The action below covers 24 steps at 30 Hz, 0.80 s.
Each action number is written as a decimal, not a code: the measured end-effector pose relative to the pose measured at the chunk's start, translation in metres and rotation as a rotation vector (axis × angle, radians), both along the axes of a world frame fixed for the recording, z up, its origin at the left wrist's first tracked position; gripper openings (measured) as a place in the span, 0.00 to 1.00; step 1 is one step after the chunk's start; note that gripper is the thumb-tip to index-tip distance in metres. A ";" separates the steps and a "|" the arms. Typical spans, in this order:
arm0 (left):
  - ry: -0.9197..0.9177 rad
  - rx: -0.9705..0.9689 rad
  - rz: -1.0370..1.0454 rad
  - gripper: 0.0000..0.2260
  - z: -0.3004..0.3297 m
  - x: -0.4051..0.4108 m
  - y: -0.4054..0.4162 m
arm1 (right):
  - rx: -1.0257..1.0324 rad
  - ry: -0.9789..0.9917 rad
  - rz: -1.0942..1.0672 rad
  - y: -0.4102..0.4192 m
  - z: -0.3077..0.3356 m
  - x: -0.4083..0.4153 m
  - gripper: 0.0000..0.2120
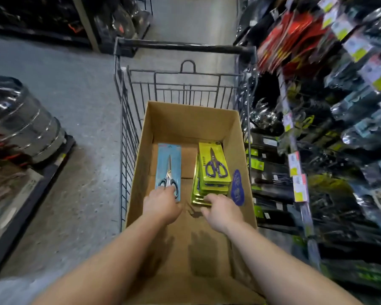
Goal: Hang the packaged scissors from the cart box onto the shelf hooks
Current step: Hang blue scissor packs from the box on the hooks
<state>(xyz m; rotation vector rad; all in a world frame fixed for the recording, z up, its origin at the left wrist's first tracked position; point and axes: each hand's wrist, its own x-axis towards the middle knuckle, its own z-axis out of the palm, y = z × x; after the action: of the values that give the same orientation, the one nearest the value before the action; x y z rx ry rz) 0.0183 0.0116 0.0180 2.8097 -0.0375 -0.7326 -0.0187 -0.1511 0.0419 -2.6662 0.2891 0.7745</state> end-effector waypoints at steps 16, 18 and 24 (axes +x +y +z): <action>0.129 -0.090 0.450 0.33 -0.113 0.074 -0.014 | 0.090 0.107 -0.016 -0.017 -0.089 0.066 0.18; 0.108 -0.063 0.485 0.36 -0.131 0.077 -0.014 | 0.098 0.128 0.001 -0.020 -0.103 0.068 0.18; 0.080 -0.026 0.675 0.38 -0.168 0.080 -0.008 | 0.120 0.199 0.014 -0.027 -0.129 0.065 0.18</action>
<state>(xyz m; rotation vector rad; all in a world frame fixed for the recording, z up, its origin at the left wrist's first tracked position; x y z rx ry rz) 0.0982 0.0037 -0.1501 2.5017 0.8560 -0.6531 0.0459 -0.1782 -0.0874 -2.4856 0.2645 1.0307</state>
